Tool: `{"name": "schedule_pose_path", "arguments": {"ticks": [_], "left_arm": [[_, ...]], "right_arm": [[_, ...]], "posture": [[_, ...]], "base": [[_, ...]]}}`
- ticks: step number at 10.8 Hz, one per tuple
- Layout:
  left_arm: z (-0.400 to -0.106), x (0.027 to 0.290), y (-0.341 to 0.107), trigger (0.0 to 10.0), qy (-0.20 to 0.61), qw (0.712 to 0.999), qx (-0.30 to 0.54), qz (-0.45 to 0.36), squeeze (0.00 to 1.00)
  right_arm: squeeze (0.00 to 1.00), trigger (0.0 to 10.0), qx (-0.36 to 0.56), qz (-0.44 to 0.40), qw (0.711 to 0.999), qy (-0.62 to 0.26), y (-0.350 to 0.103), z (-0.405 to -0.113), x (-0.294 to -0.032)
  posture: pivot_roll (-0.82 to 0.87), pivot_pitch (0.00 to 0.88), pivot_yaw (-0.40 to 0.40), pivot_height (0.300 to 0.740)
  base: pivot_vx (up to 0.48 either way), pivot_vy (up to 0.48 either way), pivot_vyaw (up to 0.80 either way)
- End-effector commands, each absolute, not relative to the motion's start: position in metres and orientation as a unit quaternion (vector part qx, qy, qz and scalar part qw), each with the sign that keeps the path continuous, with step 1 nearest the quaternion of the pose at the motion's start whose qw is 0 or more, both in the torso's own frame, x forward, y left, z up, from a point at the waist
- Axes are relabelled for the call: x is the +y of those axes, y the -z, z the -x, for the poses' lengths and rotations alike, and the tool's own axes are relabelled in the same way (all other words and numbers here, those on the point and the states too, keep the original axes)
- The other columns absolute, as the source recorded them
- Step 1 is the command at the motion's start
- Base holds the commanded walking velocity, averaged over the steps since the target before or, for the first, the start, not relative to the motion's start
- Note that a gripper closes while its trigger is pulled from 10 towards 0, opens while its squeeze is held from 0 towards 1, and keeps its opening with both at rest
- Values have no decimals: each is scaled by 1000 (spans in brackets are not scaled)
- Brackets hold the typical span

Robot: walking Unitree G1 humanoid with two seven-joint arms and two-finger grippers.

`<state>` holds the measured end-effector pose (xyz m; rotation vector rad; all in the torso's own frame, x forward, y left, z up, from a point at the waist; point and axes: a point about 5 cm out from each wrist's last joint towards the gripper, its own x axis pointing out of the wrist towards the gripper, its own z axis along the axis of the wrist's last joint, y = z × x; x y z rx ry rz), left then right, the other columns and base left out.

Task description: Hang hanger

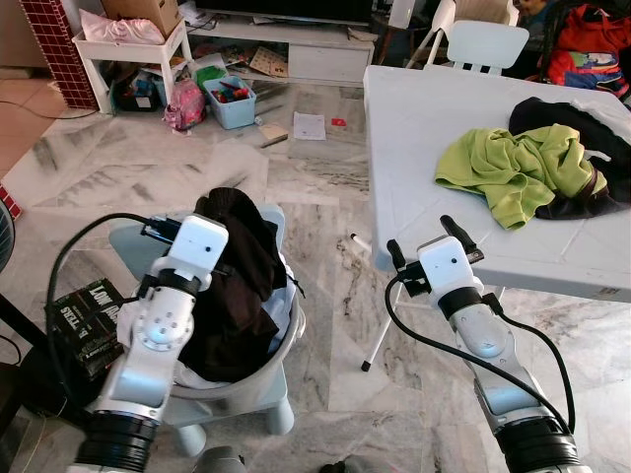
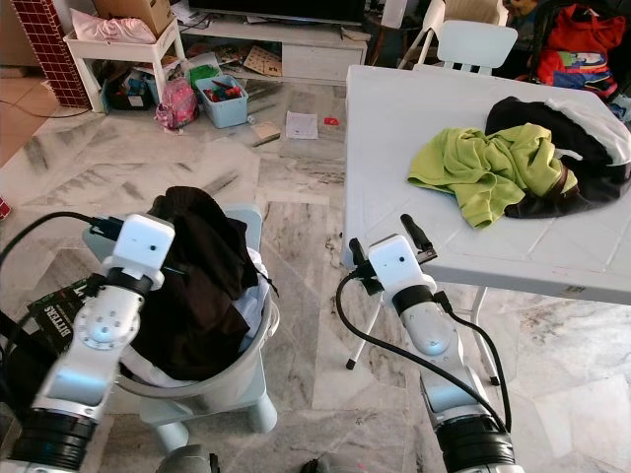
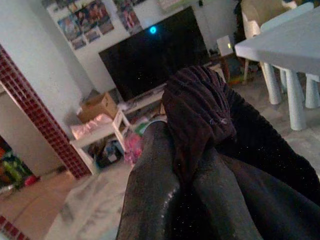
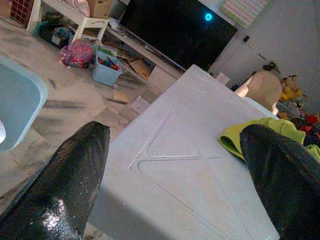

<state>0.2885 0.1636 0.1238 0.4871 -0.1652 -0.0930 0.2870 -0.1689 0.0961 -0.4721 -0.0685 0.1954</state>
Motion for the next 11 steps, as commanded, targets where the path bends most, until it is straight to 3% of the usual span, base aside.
{"name": "schedule_pose_path", "arguments": {"ticks": [1, 2, 3, 4, 5, 6, 7, 9, 11], "left_arm": [[-286, 167, -113, 0, 30, 973, -44, -224, 0], [-280, 176, -94, 0, -7, 986, 29, -164, 0], [-272, 186, -76, 863, -31, 986, 86, -140, 0], [-264, 193, -65, 2980, -29, 982, 121, -138, 0], [-256, 203, -56, 4353, -31, 974, 158, -156, 0], [-248, 209, -48, 10000, -35, 967, 197, -160, 502], [-241, 208, -37, 10000, -15, 961, 238, -138, 1000], [-237, 203, -30, 10000, -23, 959, 277, -58, 1000], [-231, 202, -34, 10000, -21, 951, 306, -35, 1000]], "right_arm": [[0, 10000, -34, 239, 965, -97, -97, -290, -172], [0, 10000, -34, 241, 965, -98, -97, -290, -173], [0, 10000, -33, 243, 964, -98, -97, -290, -174], [0, 10000, -33, 244, 964, -99, -97, -289, -175], [0, 10000, -32, 246, 964, -99, -97, -289, -176], [0, 10000, -32, 246, 964, -100, -96, -289, -176], [0, 10000, -32, 245, 963, -103, -96, -289, -174], [0, 10000, -33, 246, 963, -105, -96, -290, -174], [0, 10000, -30, 248, 963, -104, -95, -289, -176]], "posture": [[-6, 0, -86, 740], [-6, 0, -87, 740], [-8, 0, -90, 740], [-8, 0, -90, 740], [-7, 0, -92, 740], [-1, 0, -95, 740], [-1, 0, -95, 740], [-1, 0, -96, 740], [0, 0, -93, 740]], "base": [[0, 0, 0], [0, 0, 0], [0, 0, 0], [0, 0, 0], [0, 0, 0], [0, 0, 0], [0, 0, 0], [0, 0, 0], [0, 0, 0]]}}
